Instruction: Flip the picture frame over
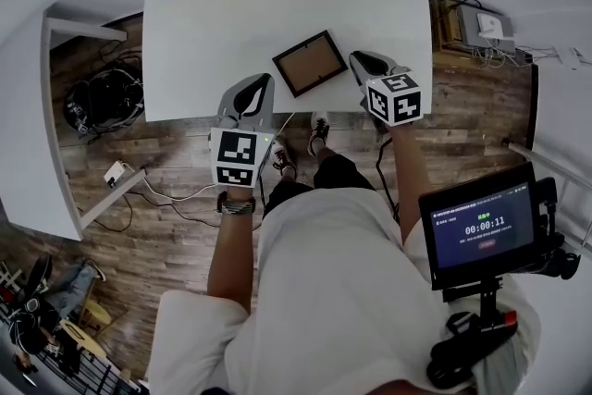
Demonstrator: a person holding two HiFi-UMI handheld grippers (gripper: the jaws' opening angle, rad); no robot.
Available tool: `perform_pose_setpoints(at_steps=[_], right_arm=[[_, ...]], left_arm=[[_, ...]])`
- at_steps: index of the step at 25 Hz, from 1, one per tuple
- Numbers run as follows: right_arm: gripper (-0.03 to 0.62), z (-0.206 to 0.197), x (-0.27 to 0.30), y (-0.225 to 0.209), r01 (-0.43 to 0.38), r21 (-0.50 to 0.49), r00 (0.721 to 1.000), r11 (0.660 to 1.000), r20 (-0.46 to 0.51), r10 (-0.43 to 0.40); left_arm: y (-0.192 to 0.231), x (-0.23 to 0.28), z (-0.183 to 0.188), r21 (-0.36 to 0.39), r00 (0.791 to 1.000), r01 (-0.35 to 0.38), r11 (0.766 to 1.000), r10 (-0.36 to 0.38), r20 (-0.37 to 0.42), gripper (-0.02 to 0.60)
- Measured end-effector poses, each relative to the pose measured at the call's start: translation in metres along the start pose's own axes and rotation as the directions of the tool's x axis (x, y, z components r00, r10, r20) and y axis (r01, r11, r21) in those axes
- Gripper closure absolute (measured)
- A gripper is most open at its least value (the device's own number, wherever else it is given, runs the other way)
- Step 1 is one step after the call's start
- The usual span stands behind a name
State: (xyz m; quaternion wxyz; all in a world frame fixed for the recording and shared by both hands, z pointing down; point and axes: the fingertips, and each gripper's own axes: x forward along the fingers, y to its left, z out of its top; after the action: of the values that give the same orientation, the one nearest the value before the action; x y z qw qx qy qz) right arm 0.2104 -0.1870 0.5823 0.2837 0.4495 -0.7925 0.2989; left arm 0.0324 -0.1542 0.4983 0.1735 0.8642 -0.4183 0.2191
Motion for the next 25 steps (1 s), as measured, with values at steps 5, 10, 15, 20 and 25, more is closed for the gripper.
perform_pose_setpoints(at_steps=[5,10,15,20,25], right_arm=[[0.591,0.024,-0.065,0.033,0.027,-0.023,0.993,0.999,0.113,-0.024],[0.591,0.063,-0.083,0.042,0.054,-0.038,0.979,0.998,0.197,-0.045],[0.591,0.086,-0.136,0.068,0.080,-0.077,0.949,0.994,0.310,-0.053],[0.592,0.106,-0.205,0.094,0.114,-0.104,0.905,0.988,0.422,-0.060],[0.592,0.134,-0.228,0.108,0.136,-0.119,0.866,0.984,0.496,-0.060]], left_arm=[[-0.026,-0.031,0.026,0.057,0.998,0.005,0.998,-0.009,0.066,0.577],[-0.004,-0.024,0.044,0.068,0.994,-0.009,0.998,0.001,0.107,0.577],[-0.023,-0.050,0.074,0.126,0.985,-0.019,0.992,-0.003,0.172,0.577],[-0.054,-0.093,0.110,0.202,0.971,-0.044,0.978,-0.005,0.238,0.577],[-0.048,-0.107,0.140,0.230,0.959,-0.061,0.971,-0.007,0.285,0.577]])
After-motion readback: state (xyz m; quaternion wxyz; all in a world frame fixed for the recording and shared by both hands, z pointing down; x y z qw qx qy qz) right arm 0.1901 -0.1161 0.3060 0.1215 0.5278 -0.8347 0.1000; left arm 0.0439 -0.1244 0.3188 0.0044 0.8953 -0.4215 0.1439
